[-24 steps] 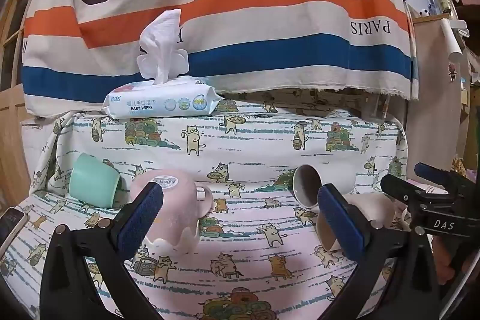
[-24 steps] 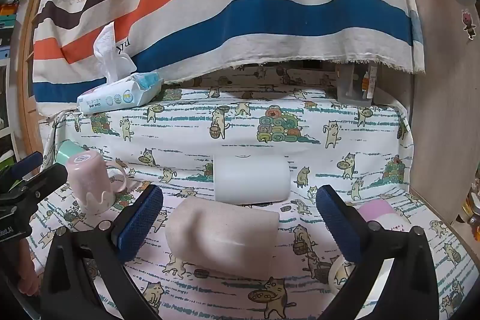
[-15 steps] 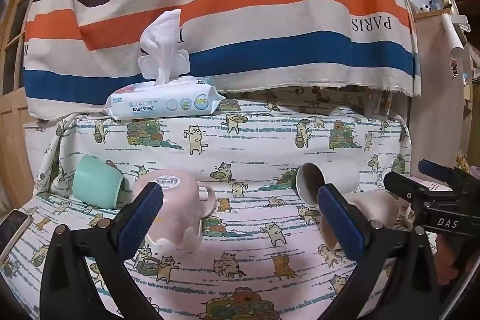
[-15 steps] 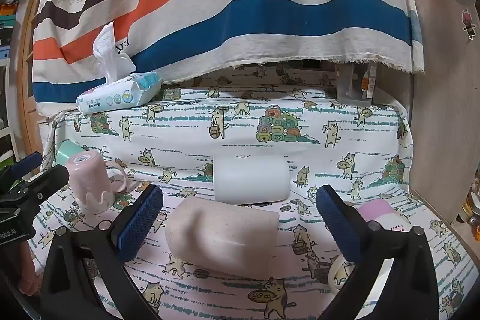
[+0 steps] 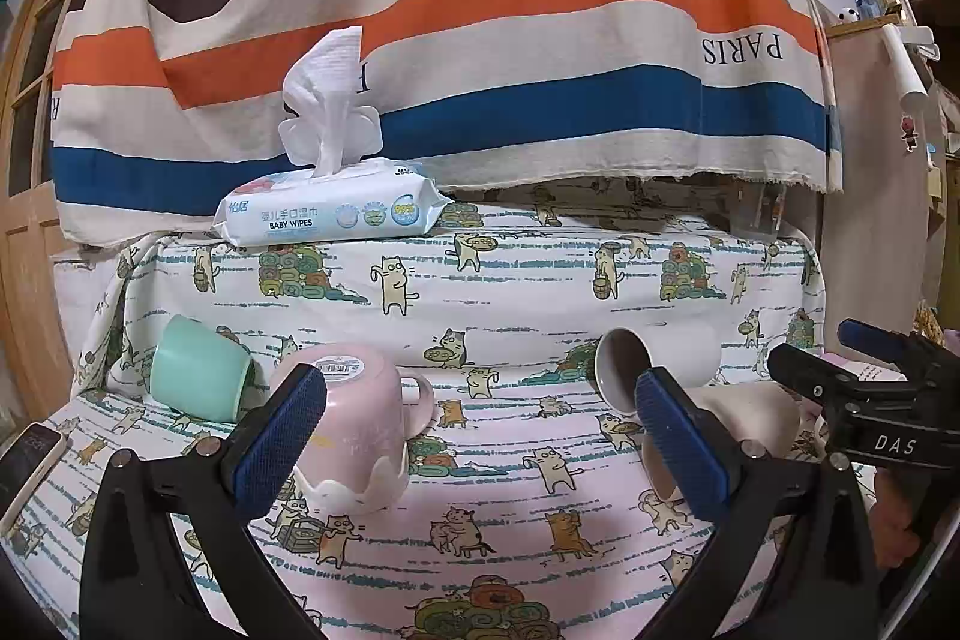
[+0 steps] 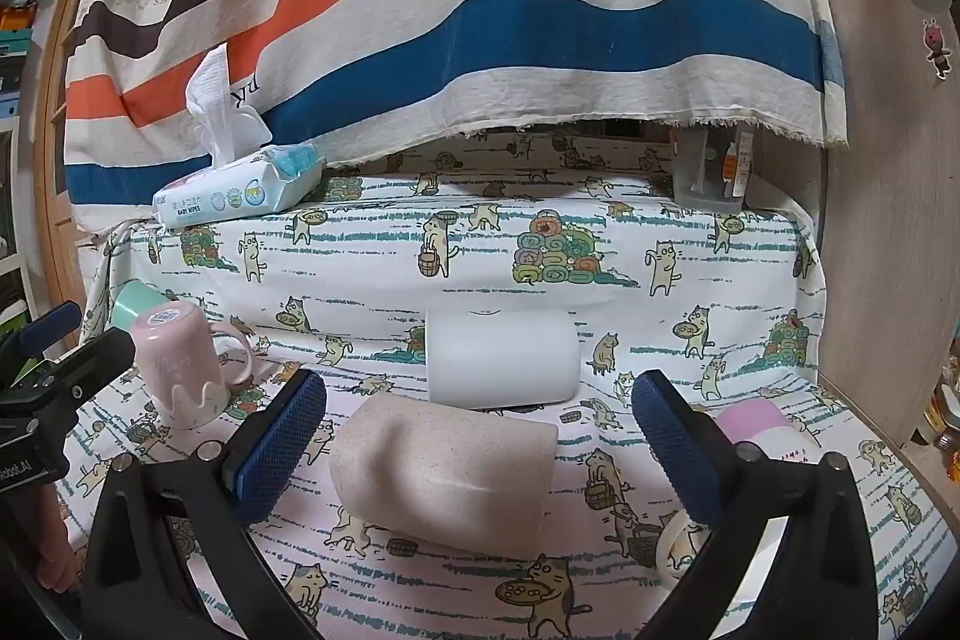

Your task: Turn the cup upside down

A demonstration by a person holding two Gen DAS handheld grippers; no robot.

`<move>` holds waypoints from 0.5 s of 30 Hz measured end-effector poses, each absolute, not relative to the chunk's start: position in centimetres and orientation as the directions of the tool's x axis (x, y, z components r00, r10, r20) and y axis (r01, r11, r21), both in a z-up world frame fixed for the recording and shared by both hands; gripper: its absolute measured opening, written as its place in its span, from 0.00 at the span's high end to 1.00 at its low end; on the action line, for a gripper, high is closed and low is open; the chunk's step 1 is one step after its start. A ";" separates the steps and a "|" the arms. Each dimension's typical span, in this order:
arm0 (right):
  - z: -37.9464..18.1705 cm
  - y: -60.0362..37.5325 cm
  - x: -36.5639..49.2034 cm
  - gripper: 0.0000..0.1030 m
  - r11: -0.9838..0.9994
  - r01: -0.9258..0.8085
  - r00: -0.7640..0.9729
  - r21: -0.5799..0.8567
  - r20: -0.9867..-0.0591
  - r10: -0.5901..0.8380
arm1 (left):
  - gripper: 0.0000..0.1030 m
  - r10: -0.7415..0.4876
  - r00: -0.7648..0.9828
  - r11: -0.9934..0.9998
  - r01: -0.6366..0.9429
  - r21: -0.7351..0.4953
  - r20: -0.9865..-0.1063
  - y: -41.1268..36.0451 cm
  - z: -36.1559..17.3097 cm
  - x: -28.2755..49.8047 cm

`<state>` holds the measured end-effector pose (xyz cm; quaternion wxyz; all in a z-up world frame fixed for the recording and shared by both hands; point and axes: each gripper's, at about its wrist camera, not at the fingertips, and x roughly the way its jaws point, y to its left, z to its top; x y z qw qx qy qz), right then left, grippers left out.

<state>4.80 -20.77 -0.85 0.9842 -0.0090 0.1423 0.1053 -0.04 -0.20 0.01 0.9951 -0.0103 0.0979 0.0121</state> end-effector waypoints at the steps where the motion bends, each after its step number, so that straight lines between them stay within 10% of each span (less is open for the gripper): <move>1: -0.9 -20.8 4.8 0.00 0.978 -0.210 0.937 0.012 -0.282 0.205 | 0.00 0.022 0.981 0.999 -0.026 -0.018 -0.194 -0.2 0.0 -0.1; 15: -0.8 -20.7 4.8 0.00 0.978 -0.210 0.937 0.011 -0.283 0.204 | 0.00 0.023 0.979 1.000 -0.027 -0.017 -0.203 0.0 0.1 0.1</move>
